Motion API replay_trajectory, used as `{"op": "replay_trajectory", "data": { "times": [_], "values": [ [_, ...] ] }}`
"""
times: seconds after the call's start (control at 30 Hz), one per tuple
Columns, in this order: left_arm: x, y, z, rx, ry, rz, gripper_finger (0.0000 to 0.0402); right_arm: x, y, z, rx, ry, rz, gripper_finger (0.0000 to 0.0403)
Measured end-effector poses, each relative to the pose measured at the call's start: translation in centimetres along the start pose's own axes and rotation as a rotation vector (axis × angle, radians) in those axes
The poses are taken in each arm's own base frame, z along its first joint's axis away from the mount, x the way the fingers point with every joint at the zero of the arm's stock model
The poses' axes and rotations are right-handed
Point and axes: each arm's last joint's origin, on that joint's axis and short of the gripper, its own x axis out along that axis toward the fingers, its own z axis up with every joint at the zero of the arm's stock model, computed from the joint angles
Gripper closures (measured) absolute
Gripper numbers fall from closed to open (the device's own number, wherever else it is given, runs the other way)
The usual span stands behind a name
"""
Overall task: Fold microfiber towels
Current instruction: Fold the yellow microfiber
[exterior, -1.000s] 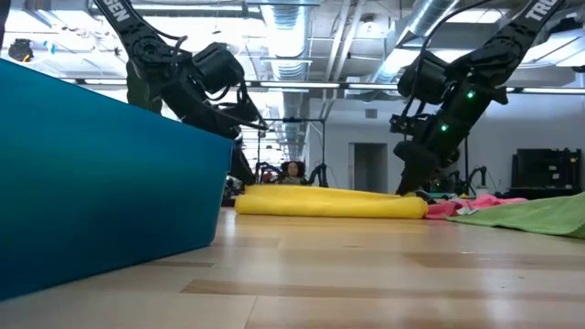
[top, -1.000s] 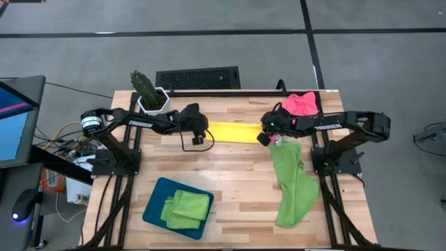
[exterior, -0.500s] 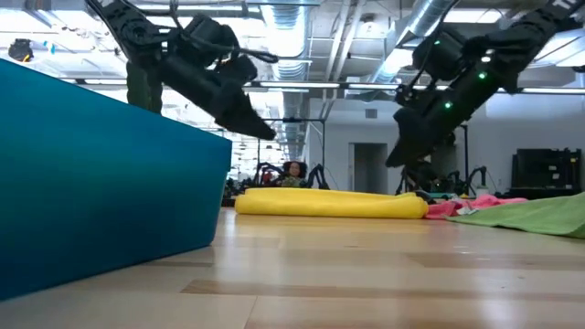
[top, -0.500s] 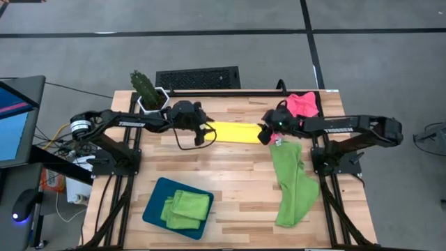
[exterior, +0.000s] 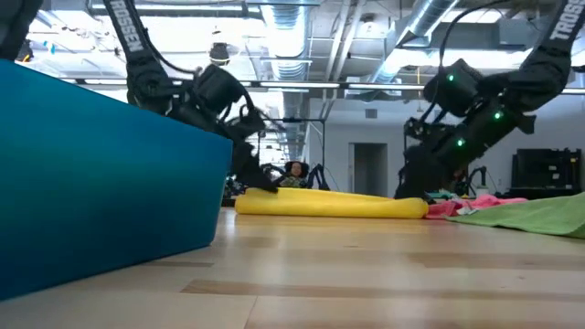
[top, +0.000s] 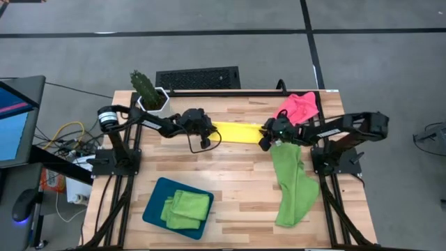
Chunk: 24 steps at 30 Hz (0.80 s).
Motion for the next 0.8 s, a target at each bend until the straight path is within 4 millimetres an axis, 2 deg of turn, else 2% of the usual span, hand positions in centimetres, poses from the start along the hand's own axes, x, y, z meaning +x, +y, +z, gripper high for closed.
{"op": "replay_trajectory", "data": {
  "times": [0.23, 0.43, 0.6, 0.8],
  "values": [
    [0.9, 0.0, -1.5, -0.037, 0.074, 0.039, 0.0369, 1.7, -0.8, -1.3, 0.047, 0.077, -0.045, 0.0296],
    [0.8, 0.0, -1.5, -0.044, 0.083, 0.038, 0.0369, 1.5, -0.7, -1.0, 0.049, 0.047, -0.041, 0.0296],
    [-0.2, 0.0, 0.0, -0.087, 0.028, 0.037, 0.0369, -0.2, -0.7, 1.3, 0.074, -0.112, -0.017, 0.0296],
    [-1.6, 0.0, 2.0, -0.059, -0.070, 0.042, 0.0369, -1.0, 0.1, 2.2, 0.055, -0.191, 0.033, 0.0296]
  ]
}}
